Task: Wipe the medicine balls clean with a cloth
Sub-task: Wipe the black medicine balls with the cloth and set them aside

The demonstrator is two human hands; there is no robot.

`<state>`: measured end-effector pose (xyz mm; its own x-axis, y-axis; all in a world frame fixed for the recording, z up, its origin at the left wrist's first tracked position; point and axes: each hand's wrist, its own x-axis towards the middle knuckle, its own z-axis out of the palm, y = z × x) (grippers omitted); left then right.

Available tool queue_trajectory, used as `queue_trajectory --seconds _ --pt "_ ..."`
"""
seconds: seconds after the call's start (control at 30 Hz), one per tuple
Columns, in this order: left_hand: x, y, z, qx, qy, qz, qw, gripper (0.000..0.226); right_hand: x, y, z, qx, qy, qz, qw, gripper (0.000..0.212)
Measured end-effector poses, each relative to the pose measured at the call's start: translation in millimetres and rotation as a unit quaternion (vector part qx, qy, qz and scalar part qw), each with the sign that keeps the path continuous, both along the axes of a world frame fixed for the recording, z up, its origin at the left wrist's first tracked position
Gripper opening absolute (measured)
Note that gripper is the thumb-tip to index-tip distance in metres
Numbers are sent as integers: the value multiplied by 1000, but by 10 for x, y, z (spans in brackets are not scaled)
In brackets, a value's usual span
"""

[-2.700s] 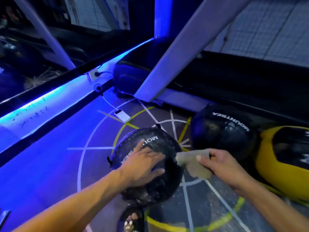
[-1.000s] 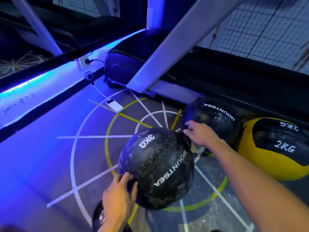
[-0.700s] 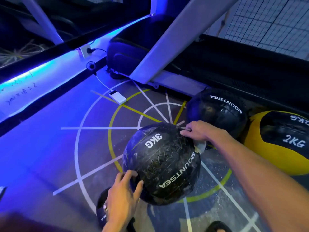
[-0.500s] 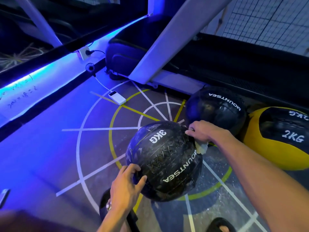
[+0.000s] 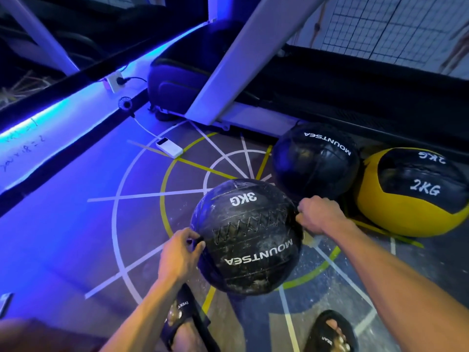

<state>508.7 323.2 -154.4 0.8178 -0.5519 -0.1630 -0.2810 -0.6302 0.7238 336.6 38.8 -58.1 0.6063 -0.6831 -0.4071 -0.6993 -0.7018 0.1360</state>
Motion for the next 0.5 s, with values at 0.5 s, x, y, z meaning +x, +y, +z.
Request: queue_trajectory --seconds 0.5 --pt "-373 71 235 47 22 -34 998 21 -1308 795 -128 114 -95 -168 975 35"
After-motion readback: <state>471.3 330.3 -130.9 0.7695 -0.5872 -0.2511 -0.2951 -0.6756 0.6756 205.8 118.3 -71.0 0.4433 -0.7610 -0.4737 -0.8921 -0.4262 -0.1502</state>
